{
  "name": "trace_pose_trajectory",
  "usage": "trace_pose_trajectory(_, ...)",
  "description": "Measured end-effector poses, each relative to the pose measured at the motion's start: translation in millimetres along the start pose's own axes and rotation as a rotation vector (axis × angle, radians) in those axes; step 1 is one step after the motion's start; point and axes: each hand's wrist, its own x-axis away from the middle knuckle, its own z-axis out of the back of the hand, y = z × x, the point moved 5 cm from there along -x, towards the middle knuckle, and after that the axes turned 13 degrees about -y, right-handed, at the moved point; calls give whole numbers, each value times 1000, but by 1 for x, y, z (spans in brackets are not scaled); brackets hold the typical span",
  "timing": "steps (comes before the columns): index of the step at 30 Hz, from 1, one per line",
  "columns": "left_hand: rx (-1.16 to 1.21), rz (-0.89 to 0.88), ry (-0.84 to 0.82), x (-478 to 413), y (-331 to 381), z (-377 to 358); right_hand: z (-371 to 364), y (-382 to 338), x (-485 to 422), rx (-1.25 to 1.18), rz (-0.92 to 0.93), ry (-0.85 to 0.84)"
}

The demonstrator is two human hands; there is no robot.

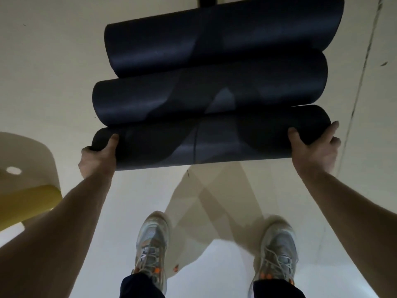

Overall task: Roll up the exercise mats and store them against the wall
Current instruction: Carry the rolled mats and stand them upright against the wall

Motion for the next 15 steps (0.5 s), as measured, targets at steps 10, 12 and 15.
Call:
trace_pose_trajectory(10,-276,-103,-113,-1,4,1,0,-11,0,203,48,-40)
trace_pose_trajectory(12,-516,-324,-34,18,33,0,-3,-11,8,76,-94,-38)
trace_pose_trajectory(15,-837,-748,-155,52,76,-33,-37,-14,44,-405,-465,-123)
